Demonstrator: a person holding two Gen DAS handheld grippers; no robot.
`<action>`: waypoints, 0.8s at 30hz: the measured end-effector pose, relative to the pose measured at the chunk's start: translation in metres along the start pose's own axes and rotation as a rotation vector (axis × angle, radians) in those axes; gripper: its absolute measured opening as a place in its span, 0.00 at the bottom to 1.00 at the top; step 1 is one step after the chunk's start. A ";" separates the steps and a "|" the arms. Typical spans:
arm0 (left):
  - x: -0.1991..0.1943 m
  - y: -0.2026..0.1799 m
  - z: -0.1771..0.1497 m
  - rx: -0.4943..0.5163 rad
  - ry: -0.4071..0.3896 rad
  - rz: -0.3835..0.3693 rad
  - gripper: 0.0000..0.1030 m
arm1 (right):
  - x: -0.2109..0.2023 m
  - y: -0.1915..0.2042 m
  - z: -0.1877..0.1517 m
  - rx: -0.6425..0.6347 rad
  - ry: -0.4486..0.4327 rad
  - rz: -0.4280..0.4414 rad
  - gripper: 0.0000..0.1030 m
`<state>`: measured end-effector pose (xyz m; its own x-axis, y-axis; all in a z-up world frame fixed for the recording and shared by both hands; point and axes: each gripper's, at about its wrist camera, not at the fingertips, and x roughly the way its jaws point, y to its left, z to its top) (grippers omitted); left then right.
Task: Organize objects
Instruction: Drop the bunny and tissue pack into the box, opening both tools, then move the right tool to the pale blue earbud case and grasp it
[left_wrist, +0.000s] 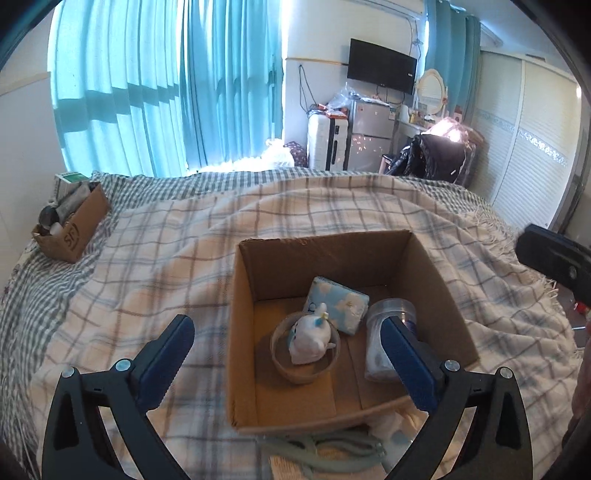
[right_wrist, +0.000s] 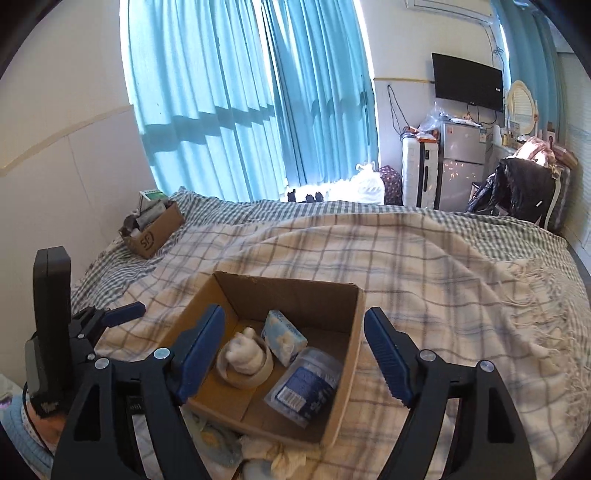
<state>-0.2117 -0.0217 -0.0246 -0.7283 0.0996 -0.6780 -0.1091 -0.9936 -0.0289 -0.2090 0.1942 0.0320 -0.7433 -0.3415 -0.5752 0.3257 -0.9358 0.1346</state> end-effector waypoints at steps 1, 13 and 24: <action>-0.006 0.002 0.001 -0.003 -0.005 0.002 1.00 | -0.012 0.002 -0.001 -0.018 0.000 -0.010 0.78; -0.065 0.012 -0.052 -0.091 -0.012 0.093 1.00 | -0.084 0.025 -0.043 -0.076 -0.013 -0.034 0.87; -0.008 0.023 -0.149 -0.243 0.160 0.070 1.00 | 0.015 -0.002 -0.147 -0.044 0.248 -0.090 0.87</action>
<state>-0.1072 -0.0530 -0.1294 -0.6100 0.0405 -0.7914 0.1166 -0.9832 -0.1402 -0.1348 0.2033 -0.0960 -0.6068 -0.2198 -0.7639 0.2936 -0.9550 0.0416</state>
